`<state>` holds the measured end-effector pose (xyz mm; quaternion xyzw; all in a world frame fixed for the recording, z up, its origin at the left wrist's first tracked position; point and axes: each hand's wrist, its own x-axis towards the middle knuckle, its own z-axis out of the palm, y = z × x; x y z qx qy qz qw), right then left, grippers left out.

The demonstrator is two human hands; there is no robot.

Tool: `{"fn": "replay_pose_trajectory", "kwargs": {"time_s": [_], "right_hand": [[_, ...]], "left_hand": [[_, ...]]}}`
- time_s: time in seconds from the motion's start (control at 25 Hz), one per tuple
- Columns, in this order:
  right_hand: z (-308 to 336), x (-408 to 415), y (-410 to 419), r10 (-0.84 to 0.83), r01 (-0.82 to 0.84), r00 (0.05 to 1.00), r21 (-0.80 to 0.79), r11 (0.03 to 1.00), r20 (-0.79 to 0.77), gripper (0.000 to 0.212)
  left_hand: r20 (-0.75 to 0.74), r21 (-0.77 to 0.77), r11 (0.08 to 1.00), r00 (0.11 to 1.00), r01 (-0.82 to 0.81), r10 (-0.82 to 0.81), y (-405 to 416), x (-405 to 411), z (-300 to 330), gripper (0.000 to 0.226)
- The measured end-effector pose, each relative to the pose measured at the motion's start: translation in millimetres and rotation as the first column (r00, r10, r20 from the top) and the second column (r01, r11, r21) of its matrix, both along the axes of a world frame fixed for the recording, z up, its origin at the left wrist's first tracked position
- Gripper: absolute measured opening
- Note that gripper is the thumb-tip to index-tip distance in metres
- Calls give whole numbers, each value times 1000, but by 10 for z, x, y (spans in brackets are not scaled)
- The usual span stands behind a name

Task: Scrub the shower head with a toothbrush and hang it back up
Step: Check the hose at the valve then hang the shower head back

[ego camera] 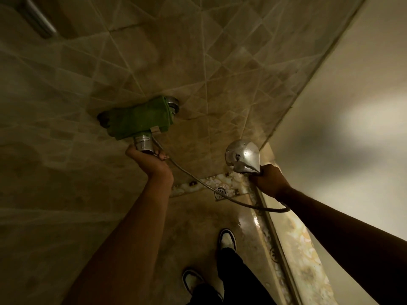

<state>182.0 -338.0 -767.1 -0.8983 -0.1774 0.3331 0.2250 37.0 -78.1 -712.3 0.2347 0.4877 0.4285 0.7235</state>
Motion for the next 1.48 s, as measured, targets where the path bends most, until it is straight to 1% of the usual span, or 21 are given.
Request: {"fn": "replay_pose_trajectory", "kwargs": {"time_s": [0.12, 0.2, 0.28, 0.36, 0.4, 0.44, 0.52, 0.56, 0.6, 0.64, 0.72, 0.76, 0.8, 0.88, 0.96, 1.0, 1.04, 1.16, 1.28, 1.4, 1.48], "right_hand": [[184, -75, 59, -34, 32, 999, 99, 995, 21, 11], [335, -131, 145, -45, 37, 998, 169, 985, 47, 1], [503, -182, 254, -35, 17, 997, 244, 970, 69, 14], [692, -197, 381, -12, -12, 997, 296, 955, 80, 26], [801, -212, 454, 0, -25, 997, 319, 947, 78, 31], [914, -227, 540, 18, -44, 997, 350, 936, 78, 34], [1174, -239, 716, 85, -106, 994, 412, 905, 69, 36], [1359, -255, 803, 131, -146, 989, 440, 886, 65, 32], [1553, -263, 887, 180, -187, 982, 465, 865, 59, 25], [1774, -268, 956, 236, -232, 970, 481, 845, 52, 19], [2234, -299, 1052, 352, -330, 934, 523, 786, 59, 18], [2465, -322, 1086, 397, -366, 915, 553, 749, 69, 20], [2689, -346, 1112, 427, -389, 901, 579, 716, 76, 24], [3126, -388, 1172, 460, -419, 882, 618, 665, 102, 27], [3574, -415, 1238, 480, -446, 866, 653, 613, 141, 20], [3784, -412, 1269, 487, -462, 857, 666, 586, 166, 21], [3985, -411, 1294, 490, -477, 850, 677, 560, 194, 23], [4483, -337, 1345, 461, -522, 838, 672, 525, 291, 34], [5052, -312, 1396, 417, -587, 806, 659, 470, 420, 42], [5531, -234, 1449, 342, -662, 748, 598, 453, 569, 36], [5786, -147, 1469, 287, -670, 729, 565, 481, 621, 30]], "left_hand": [[-40, 13, 999, 998, 51, -50, -27, -84, 74, 43], [-93, -47, 991, 987, 126, -130, -47, -245, 104, 44], [-221, -149, 961, 939, 234, -263, -115, -473, 110, 45], [-360, -276, 894, 825, 352, -436, -271, -680, 25, 43], [-391, -324, 840, 747, 435, -537, -386, -752, 9, 38], [-421, -343, 763, 636, 547, -646, -496, -787, 4, 30], [-498, -312, 579, 389, 753, -775, -684, -744, 79, 18], [-546, -264, 501, 301, 824, -782, -739, -680, 187, 22], [-584, -197, 438, 254, 877, -771, -754, -585, 292, 30], [-595, -119, 387, 247, 914, -765, -759, -485, 452, 40], [-608, 68, 296, 275, 953, -745, -708, -318, 848, 57], [-621, 151, 249, 288, 957, -729, -670, -250, 1072, 58], [-618, 205, 235, 312, 950, -721, -631, -192, 1305, 53], [-549, 288, 270, 389, 919, -739, -536, -105, 1718, 36], [-372, 376, 318, 456, 870, -809, -435, -31, 2123, 28], [-288, 420, 330, 469, 846, -835, -386, -1, 2313, 27], [-262, 470, 317, 473, 824, -841, -343, 28, 2501, 26], [-325, 583, 245, 499, 775, -803, -246, 68, 3044, 25], [-394, 677, 147, 523, 722, -756, -107, 112, 3562, 29], [-434, 718, 110, 565, 688, -702, 37, 174, 4065, 25], [-457, 723, 108, 589, 683, -667, 67, 169, 4415, 21]]}}
